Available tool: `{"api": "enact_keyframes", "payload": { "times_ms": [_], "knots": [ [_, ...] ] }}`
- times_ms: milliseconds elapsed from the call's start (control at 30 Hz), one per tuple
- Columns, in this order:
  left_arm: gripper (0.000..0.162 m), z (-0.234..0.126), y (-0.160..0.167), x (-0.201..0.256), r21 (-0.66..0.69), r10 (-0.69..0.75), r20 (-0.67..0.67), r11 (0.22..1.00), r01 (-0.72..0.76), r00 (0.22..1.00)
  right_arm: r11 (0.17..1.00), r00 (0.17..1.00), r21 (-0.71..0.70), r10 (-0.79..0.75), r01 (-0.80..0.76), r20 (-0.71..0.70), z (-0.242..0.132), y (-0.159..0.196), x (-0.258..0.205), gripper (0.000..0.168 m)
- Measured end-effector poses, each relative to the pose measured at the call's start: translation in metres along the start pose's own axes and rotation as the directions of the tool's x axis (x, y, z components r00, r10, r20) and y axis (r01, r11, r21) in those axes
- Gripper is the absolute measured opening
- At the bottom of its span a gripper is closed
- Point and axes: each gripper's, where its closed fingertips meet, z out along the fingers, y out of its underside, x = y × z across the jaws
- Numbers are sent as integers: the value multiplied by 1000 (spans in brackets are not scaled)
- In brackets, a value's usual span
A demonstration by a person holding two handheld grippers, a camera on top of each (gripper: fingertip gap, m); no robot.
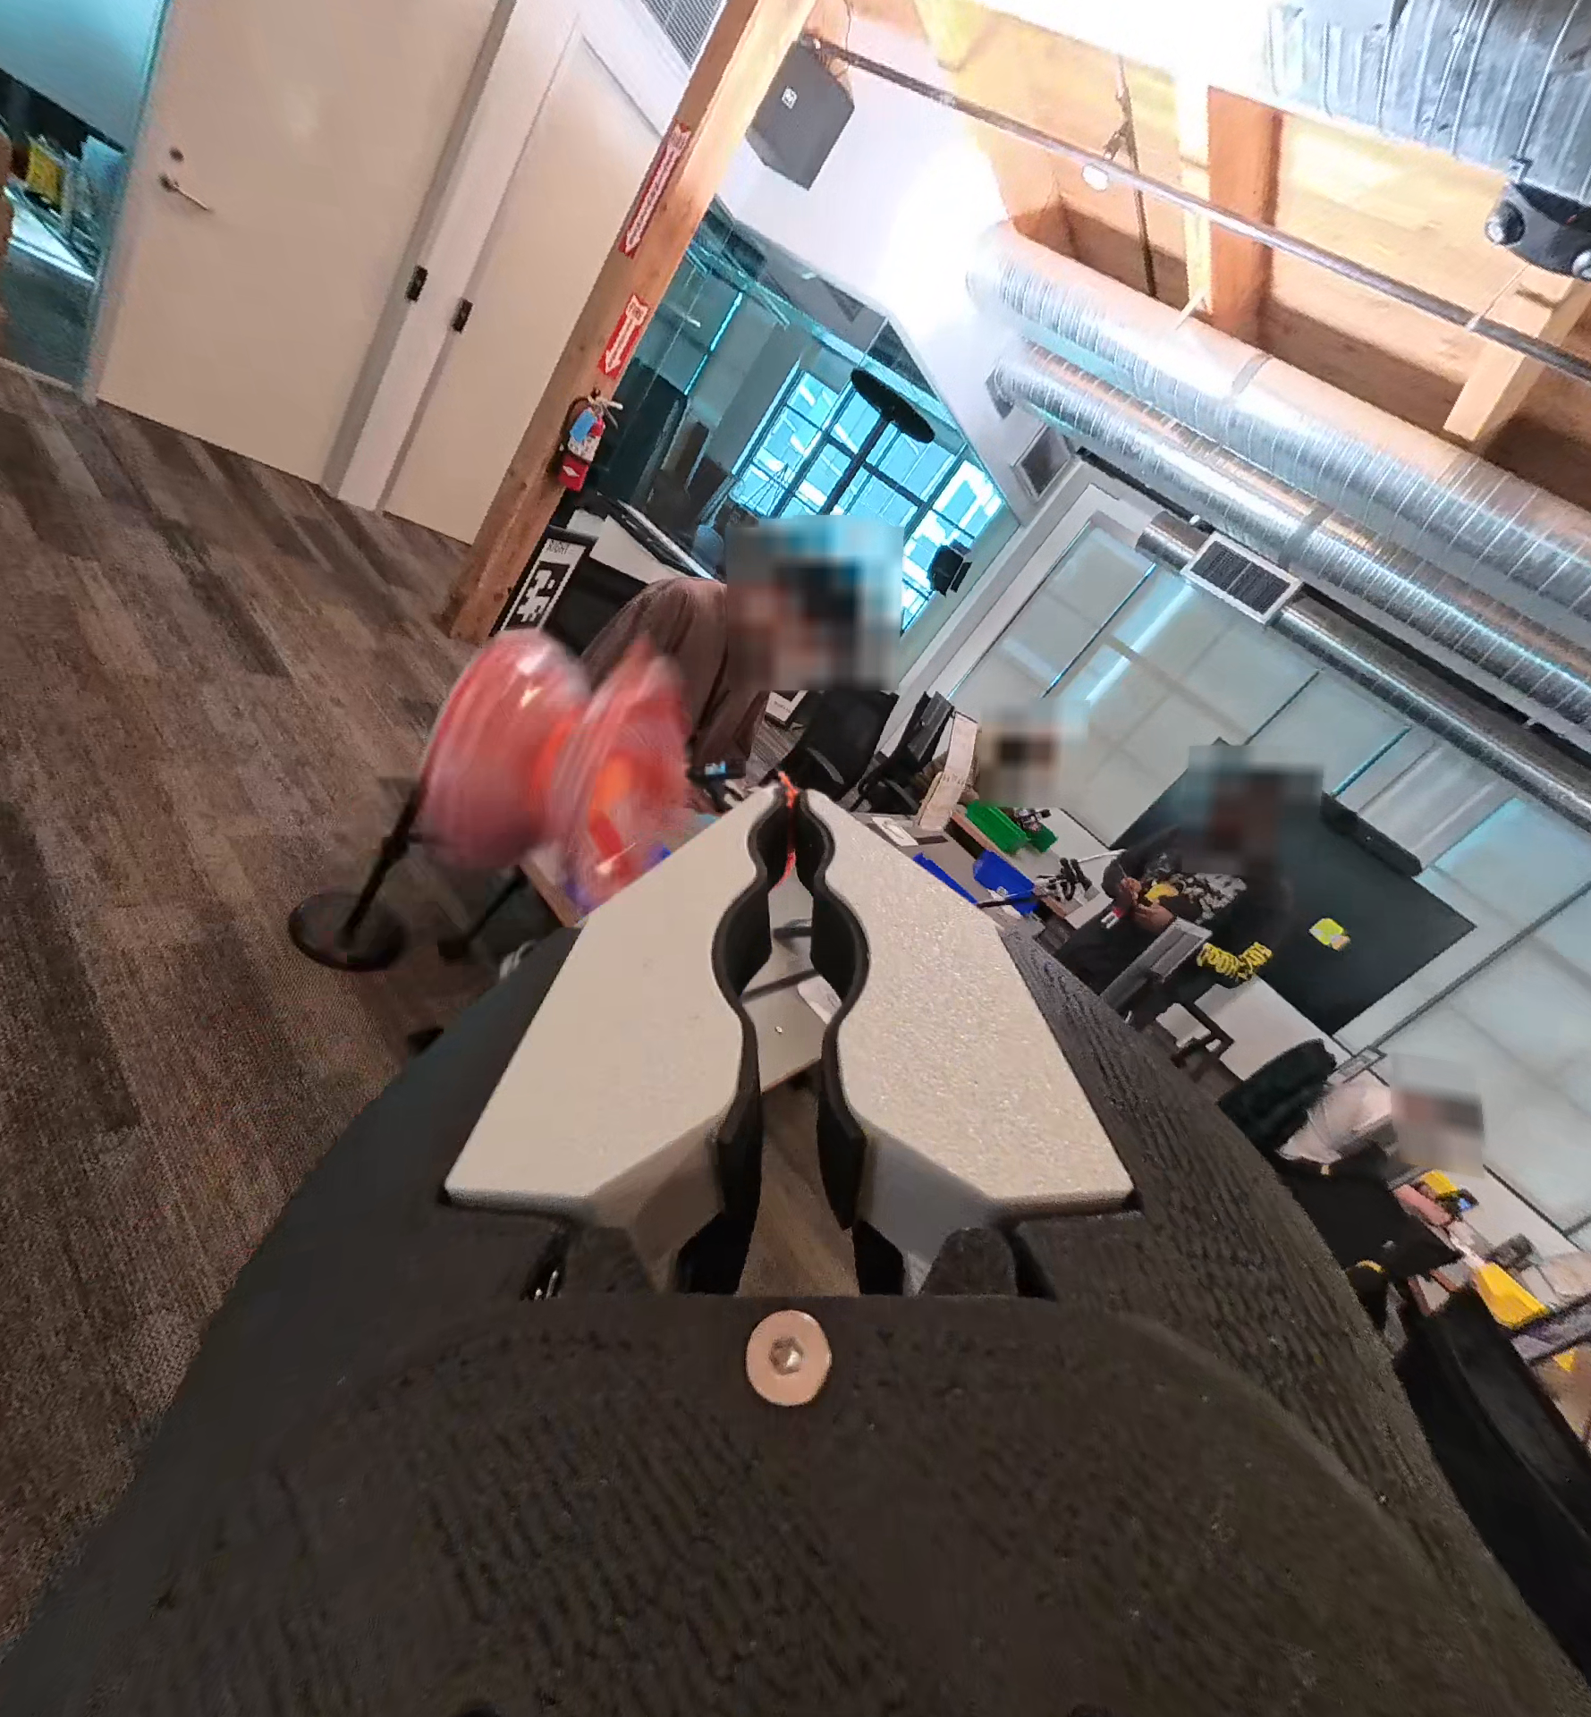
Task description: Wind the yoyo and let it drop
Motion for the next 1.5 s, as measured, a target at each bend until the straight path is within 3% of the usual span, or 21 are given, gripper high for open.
{"api": "enact_keyframes", "payload": {
  "times_ms": [167, 300, 500, 667, 767, 833, 900, 967, 1000, 1067, 1133, 1233, 1367, 1500],
  "knots": [
    [134, 5, 1, 1, -8, -6, -5, 1000, 6, 1000, 1000, 1000, -6, 19, -19, 1, 2, 7, -4, 0],
    [134, 3, 6, 2, -14, -14, -2, 1000, 14, 1000, 995, 995, -76, 69, -64, 71, -7, 44, -36, 0],
    [135, -2, 9, -1, -13, -28, 23, 1000, 28, 999, 953, 979, -296, 115, -61, 168, -28, 150, -122, 0],
    [135, -6, 11, -2, -14, -32, 30, 999, 32, 999, 844, 937, -525, 267, -113, 227, -49, 261, -204, 0],
    [135, -4, 12, -1, -20, -33, 26, 999, 33, 999, 791, 907, -600, 334, -121, 257, -46, 293, -232, 0],
    [135, -2, 12, -2, -28, -37, 16, 999, 38, 999, 794, 898, -594, 346, -127, 271, -29, 285, -226, 0],
    [135, 2, 12, -2, -43, -26, 12, 999, 27, 1000, 845, 930, -528, 257, -85, 262, -3, 249, -191, 0],
    [135, 6, 11, 0, -48, -14, 7, 999, 14, 1000, 907, 966, -416, 165, -69, 199, 20, 183, -132, 0],
    [135, 8, 11, 2, -47, -11, 2, 999, 11, 1000, 955, 987, -284, 117, -81, 113, 26, 132, -91, 0],
    [136, 7, 11, 5, -47, -1, 0, 999, 1, 1000, 996, 995, -24, 87, -89, -50, 10, 26, -17, 0],
    [136, 7, 11, 8, -50, 5, -5, 999, -5, 1000, 991, 991, 118, 80, -68, -105, -8, -39, 19, 0],
    [135, 7, 13, 8, -64, 18, -6, 998, -19, 1000, 994, 995, 103, -17, 27, -97, -9, -63, 23, 0],
    [139, 4, 3, 3, -28, 23, 12, 999, -23, 1000, 993, 994, 64, -91, 95, -61, -4, -57, 1, 0],
    [142, 14, -51, -19, 160, 108, 162, 978, -134, 981, 996, 998, 70, -61, 60, 16, -3, -54, -26, 0]
  ]
}}
